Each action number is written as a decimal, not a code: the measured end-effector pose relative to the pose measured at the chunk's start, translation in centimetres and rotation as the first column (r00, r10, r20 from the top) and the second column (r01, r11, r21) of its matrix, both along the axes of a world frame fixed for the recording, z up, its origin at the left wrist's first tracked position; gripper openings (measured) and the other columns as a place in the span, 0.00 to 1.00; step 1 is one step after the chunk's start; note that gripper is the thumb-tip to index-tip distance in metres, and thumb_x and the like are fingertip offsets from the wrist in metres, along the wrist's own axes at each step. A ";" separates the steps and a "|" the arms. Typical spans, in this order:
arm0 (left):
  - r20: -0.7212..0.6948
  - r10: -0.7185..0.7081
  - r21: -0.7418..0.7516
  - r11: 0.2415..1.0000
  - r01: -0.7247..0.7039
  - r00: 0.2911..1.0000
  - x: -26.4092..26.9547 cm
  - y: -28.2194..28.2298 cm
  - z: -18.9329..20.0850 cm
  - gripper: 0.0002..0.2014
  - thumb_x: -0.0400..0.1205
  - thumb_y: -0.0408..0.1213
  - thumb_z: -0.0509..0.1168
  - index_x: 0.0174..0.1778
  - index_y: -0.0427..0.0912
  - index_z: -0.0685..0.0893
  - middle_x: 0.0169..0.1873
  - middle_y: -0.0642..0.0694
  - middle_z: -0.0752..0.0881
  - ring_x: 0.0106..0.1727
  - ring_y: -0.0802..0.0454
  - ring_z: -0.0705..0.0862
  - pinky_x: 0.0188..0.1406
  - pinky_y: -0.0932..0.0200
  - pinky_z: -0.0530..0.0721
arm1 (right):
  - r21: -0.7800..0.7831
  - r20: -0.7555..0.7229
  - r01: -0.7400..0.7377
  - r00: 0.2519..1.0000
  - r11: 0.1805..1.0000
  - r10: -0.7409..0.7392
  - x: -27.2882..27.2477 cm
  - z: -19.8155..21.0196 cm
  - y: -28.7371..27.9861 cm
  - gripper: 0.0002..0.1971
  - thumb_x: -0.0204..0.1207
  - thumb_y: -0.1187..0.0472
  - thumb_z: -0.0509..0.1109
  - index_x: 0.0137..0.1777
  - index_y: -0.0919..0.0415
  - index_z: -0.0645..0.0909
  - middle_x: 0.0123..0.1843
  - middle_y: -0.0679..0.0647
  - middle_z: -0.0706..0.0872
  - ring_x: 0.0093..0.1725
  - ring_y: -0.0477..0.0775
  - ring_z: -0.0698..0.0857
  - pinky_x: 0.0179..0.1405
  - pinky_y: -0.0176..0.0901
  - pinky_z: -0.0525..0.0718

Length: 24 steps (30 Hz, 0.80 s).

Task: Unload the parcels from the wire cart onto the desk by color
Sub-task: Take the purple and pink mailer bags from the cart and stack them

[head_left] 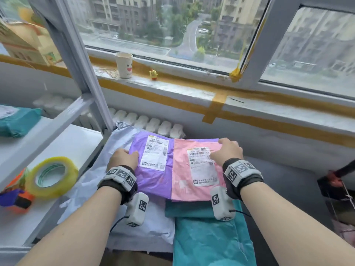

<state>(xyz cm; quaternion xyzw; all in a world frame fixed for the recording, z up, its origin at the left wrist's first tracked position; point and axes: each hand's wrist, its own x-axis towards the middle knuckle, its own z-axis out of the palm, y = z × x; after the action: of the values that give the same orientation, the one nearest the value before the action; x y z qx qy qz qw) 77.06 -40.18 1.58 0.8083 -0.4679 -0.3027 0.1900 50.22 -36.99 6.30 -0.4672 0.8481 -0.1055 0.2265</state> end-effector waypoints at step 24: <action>-0.082 -0.194 -0.009 0.981 0.194 0.978 1.4 -3.6 1.1 0.23 0.78 0.40 0.69 0.65 0.30 0.79 0.60 0.33 0.84 0.60 0.38 0.83 0.57 0.53 0.78 | 0.110 0.191 0.158 0.966 0.981 -0.177 2.5 -2.8 0.1 0.25 0.69 0.60 0.77 0.67 0.62 0.78 0.64 0.58 0.83 0.63 0.59 0.82 0.60 0.44 0.77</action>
<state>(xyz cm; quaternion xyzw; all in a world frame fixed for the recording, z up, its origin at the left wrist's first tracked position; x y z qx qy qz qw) 78.48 -43.74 2.64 0.7456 -0.5363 -0.3527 0.1791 52.69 -36.91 3.49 -0.3699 0.8615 -0.1307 0.3223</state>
